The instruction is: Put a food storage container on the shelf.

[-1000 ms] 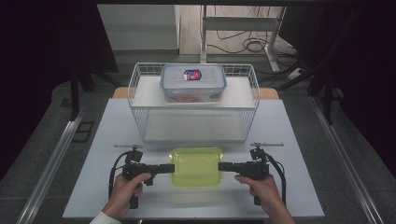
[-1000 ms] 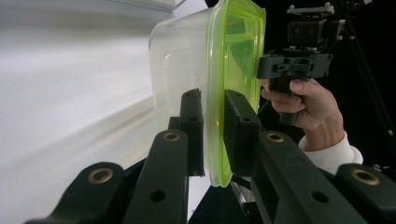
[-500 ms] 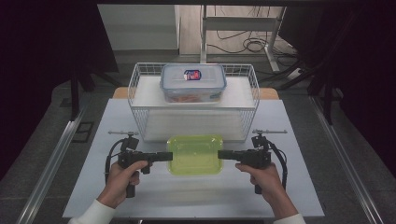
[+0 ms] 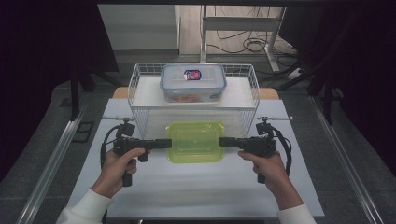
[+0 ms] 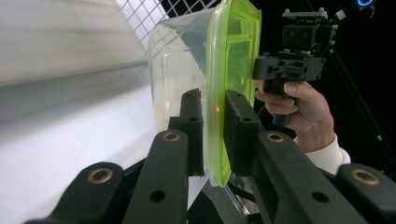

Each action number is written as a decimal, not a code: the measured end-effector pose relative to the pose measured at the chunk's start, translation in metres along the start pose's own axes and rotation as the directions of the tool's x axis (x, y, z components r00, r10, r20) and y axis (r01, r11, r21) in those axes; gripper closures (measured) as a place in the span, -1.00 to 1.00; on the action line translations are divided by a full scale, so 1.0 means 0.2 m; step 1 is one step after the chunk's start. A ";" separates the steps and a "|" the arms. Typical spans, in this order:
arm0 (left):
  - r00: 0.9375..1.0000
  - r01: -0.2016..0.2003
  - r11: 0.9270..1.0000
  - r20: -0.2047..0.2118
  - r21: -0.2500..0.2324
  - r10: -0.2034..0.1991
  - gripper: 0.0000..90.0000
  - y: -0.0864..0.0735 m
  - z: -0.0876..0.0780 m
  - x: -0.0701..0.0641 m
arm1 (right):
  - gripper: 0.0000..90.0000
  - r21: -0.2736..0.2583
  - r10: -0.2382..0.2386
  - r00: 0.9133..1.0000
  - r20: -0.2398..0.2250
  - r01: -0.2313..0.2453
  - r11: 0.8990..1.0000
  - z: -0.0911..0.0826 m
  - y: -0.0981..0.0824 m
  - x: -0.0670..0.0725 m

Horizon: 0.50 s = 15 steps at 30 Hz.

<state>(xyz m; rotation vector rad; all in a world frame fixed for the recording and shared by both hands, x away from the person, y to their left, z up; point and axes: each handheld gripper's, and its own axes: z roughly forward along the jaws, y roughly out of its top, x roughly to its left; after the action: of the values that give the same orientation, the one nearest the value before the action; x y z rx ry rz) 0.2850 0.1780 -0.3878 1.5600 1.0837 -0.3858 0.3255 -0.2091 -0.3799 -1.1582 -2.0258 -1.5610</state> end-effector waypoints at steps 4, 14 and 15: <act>1.000 -0.006 1.000 0.006 -0.004 0.006 0.76 0.03 0.00 -0.02 | 0.80 -0.008 -0.009 1.000 0.003 0.009 1.000 -0.02 0.03 0.02; 1.000 -0.009 1.000 0.022 -0.014 0.009 0.76 0.11 -0.01 -0.06 | 0.81 -0.021 -0.016 1.000 0.004 0.016 1.000 -0.05 0.12 0.07; 1.000 -0.010 1.000 0.022 -0.014 0.010 0.76 0.12 -0.02 -0.07 | 0.81 -0.020 -0.015 1.000 0.003 0.015 1.000 -0.05 0.13 0.07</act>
<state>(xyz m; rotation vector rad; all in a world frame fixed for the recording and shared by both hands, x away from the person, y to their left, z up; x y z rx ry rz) 0.2957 0.1772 -0.3630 1.5446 1.0590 -0.3871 0.3339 -0.2114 -0.3502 -1.1561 -2.0296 -1.5916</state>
